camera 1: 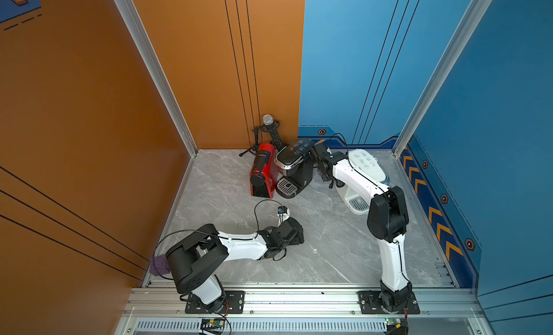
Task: Wipe the surface of a coffee machine
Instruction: Wipe the dirt from the surface of the coffee machine.
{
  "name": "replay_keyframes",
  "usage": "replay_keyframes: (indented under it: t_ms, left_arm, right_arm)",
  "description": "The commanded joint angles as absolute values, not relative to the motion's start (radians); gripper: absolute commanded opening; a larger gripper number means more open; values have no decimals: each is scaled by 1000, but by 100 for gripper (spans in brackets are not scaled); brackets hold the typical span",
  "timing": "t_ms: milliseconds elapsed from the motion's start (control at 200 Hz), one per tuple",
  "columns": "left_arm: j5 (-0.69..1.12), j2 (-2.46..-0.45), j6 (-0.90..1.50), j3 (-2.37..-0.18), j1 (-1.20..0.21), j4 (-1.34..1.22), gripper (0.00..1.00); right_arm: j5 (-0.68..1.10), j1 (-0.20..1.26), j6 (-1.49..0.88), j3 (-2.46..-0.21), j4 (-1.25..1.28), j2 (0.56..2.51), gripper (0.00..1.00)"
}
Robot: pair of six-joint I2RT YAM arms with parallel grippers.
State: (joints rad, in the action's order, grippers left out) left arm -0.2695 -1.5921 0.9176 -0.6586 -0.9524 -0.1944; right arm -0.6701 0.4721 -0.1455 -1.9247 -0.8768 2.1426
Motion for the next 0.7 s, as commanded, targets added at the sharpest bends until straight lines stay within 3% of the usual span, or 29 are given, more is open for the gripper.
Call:
replay_keyframes:
  t_ms: [0, 375, 696]
  left_arm:
    - [-271, -1592, 919, -671, -963, -182, 81]
    - [-256, -1617, 916, -694, -968, -181, 81]
    - [-243, -1656, 909, -739, -982, -180, 80]
  right_arm:
    - [-680, 450, -152, -1896, -909, 2187, 7]
    - [-600, 466, -212, -1644, -831, 2159, 7]
    - [-472, 459, -222, -1701, -845, 1716, 8]
